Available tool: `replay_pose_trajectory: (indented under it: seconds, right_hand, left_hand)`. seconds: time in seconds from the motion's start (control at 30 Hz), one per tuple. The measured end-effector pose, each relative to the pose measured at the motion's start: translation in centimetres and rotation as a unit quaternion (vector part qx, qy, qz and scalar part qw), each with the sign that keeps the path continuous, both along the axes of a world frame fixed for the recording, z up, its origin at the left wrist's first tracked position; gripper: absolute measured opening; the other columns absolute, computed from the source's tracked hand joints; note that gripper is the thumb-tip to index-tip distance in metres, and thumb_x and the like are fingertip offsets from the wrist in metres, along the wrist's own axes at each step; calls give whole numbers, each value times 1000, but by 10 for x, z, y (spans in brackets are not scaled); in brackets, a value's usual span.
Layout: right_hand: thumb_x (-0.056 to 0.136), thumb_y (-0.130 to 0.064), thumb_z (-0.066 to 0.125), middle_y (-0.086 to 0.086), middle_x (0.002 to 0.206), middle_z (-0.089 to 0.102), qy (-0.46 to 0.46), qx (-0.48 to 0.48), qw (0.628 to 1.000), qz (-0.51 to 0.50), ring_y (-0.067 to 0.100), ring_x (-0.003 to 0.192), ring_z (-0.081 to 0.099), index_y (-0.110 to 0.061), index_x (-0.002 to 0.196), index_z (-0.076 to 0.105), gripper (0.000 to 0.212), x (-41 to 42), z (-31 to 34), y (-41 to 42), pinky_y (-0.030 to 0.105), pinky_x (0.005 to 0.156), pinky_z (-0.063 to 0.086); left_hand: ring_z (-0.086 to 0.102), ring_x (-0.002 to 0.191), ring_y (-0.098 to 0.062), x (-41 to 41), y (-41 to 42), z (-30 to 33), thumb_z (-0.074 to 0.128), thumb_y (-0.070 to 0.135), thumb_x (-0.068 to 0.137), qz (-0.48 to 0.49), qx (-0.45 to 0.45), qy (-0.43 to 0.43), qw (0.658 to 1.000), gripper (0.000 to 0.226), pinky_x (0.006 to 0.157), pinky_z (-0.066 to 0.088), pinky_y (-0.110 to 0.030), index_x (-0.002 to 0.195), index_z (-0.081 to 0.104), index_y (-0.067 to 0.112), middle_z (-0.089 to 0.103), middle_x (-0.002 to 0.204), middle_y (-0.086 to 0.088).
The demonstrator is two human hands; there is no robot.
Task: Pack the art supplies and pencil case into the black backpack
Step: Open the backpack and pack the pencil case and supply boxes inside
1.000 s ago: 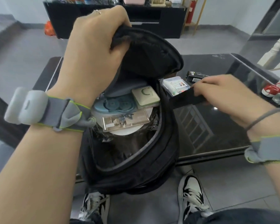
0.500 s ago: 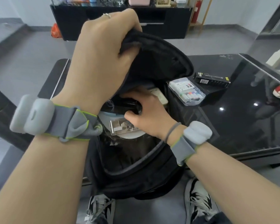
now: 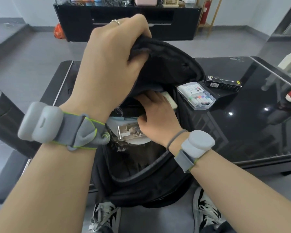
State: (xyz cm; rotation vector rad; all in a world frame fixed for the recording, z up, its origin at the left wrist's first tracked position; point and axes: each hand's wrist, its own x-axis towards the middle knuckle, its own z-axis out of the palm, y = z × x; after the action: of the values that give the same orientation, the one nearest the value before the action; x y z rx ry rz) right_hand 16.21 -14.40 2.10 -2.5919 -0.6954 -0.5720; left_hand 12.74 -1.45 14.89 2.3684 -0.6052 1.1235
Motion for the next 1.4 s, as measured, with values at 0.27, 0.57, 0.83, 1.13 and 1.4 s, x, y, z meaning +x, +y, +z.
replay_pose_trajectory:
  seconds: [0.27, 0.57, 0.83, 1.13, 1.4]
  right_hand:
    - [81, -12, 51, 15, 90, 68, 15, 126, 964, -233, 37, 89, 59, -7, 85, 68, 18, 28, -2, -86, 42, 76, 47]
    - [84, -35, 59, 9, 138, 49, 196, -215, 913, -285, 33, 127, 41, -14, 132, 42, 55, 84, -74, -168, 45, 101, 38]
    - [83, -25, 60, 15, 119, 56, 198, -149, 915, -317, 38, 111, 51, -11, 113, 43, 37, 67, -72, -153, 49, 89, 45]
    - [78, -37, 66, 7, 103, 56, 175, -9, 943, -283, 32, 89, 54, -14, 107, 46, 43, 5, -9, -148, 40, 71, 47]
    - [90, -41, 61, -4, 88, 45, 81, -61, 985, -142, 17, 80, 48, -28, 127, 64, 40, -80, 73, -145, 27, 69, 33]
  left_hand:
    - [53, 79, -23, 5, -12, -24, 53, 10, 91, -16, -35, 39, 999, 14, 69, 43, -38, 102, 56, 2, 58, 86, -4]
    - [48, 76, -25, 17, -28, -32, 49, 9, 90, -30, -11, 53, 998, 19, 67, 42, -40, 106, 53, 1, 51, 86, 1]
    - [52, 81, -26, 17, -19, -26, 49, 8, 89, -19, -18, 32, 999, 19, 71, 43, -42, 105, 55, -1, 58, 89, -6]
    - [58, 86, -25, -2, 2, 0, 55, 11, 89, 9, 26, -8, 1000, 18, 73, 44, -41, 104, 63, 7, 65, 89, -6]
    - [59, 89, -32, -11, -1, 5, 51, 17, 89, 6, 45, -6, 999, 21, 74, 50, -51, 107, 62, 11, 64, 93, -4]
